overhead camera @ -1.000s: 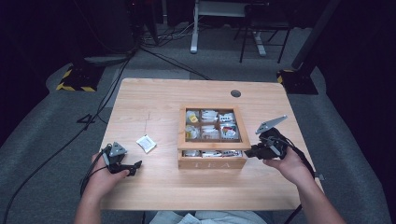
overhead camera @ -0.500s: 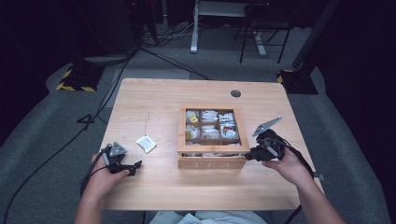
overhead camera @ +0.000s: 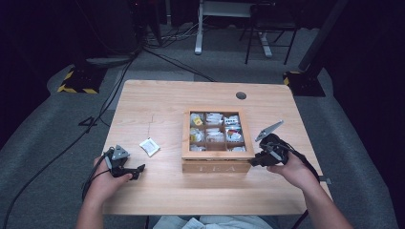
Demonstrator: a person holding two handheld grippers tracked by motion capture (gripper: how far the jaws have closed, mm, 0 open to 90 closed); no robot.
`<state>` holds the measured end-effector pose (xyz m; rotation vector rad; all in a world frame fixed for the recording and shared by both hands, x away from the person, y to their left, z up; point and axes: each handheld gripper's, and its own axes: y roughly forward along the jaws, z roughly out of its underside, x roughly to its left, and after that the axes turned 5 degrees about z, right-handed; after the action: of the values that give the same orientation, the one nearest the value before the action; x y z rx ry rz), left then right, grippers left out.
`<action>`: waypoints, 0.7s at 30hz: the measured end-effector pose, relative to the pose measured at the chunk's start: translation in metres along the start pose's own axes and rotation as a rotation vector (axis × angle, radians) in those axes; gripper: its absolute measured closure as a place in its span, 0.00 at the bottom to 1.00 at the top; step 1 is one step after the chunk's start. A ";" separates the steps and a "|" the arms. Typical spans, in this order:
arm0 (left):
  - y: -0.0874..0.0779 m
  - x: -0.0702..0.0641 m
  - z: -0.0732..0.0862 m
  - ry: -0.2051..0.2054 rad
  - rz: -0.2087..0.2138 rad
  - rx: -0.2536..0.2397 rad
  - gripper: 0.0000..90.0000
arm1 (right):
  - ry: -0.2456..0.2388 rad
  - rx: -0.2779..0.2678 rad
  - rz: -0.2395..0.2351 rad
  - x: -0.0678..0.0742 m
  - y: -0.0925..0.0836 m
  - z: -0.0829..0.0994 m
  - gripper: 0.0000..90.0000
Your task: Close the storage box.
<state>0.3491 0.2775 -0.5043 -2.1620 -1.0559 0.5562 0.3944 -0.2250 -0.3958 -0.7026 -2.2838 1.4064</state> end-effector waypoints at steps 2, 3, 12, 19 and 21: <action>0.000 0.000 0.000 0.000 0.000 0.000 0.17 | 0.000 0.008 -0.003 0.000 0.001 0.000 0.82; 0.000 0.000 0.000 -0.003 0.002 0.000 0.17 | 0.000 0.011 -0.003 0.000 0.002 0.000 0.82; 0.000 0.000 0.000 -0.004 0.002 -0.002 0.17 | -0.003 0.032 -0.008 -0.001 0.004 0.000 0.82; 0.000 0.000 0.000 -0.004 0.002 -0.002 0.17 | -0.014 0.058 0.015 0.001 0.005 0.000 0.79; 0.000 0.000 0.000 -0.004 0.002 -0.002 0.17 | -0.014 0.060 0.013 0.001 0.005 0.000 0.76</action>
<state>0.3494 0.2771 -0.5045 -2.1646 -1.0570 0.5606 0.3946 -0.2227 -0.4003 -0.6927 -2.2408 1.4839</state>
